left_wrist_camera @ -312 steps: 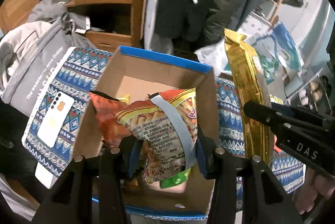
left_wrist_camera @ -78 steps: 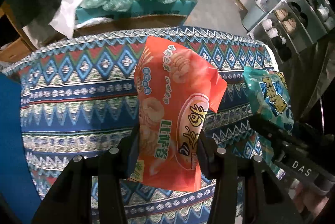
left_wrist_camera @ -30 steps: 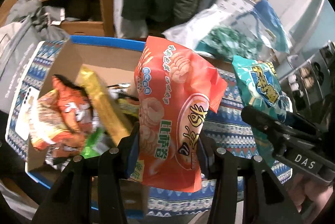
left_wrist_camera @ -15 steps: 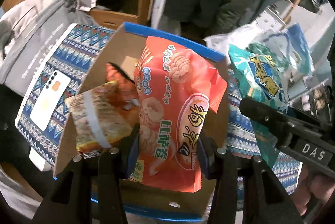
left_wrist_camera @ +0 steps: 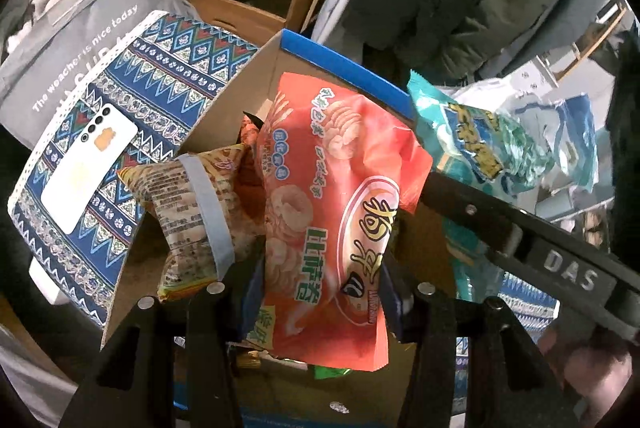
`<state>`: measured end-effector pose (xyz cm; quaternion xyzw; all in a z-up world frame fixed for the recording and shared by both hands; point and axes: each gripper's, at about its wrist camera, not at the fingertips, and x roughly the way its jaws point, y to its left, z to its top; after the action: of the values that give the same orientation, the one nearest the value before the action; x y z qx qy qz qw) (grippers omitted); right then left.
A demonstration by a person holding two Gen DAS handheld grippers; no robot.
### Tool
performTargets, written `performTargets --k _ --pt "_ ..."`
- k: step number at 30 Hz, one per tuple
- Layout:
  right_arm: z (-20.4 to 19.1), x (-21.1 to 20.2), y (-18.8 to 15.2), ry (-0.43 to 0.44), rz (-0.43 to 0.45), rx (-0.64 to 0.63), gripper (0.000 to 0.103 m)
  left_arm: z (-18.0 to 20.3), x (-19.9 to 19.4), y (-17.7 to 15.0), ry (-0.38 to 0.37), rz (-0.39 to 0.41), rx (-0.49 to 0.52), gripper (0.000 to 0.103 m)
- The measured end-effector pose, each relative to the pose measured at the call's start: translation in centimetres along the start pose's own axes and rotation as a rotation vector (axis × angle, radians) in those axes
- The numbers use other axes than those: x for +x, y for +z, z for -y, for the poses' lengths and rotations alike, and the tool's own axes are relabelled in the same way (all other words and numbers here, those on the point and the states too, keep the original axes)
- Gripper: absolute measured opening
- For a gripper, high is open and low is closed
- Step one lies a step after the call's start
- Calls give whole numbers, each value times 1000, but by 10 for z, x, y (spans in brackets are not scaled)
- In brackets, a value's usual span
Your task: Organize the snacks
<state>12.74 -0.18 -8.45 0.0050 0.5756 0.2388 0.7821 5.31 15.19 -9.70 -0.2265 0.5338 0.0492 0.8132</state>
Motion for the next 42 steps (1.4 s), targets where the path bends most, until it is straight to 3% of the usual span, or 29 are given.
performTargets --k 3,5,8,14,25,33,42 --pt "-2 2 3 -4 3 4 68 1 -3 1 -15 2 -13 61" --pt "-2 1 3 -14 9 3 80 2 -6 2 -16 6 -18 66" --pt "-2 -7 4 -25 36 -9 80 5 -13 2 -12 27 -14 76" --pt "0 -31 5 -29 93 -17 80 9 -34 2 1 81 9 76" --pt "7 -80 -14 -52 171 -34 80 25 -76 -7 94 189 111 77" --pt "6 -119 -37 -96 245 -76 80 39 -108 -15 77 256 176 82" --pt "4 -153 -69 -120 314 -135 80 48 -125 -26 40 279 193 87"
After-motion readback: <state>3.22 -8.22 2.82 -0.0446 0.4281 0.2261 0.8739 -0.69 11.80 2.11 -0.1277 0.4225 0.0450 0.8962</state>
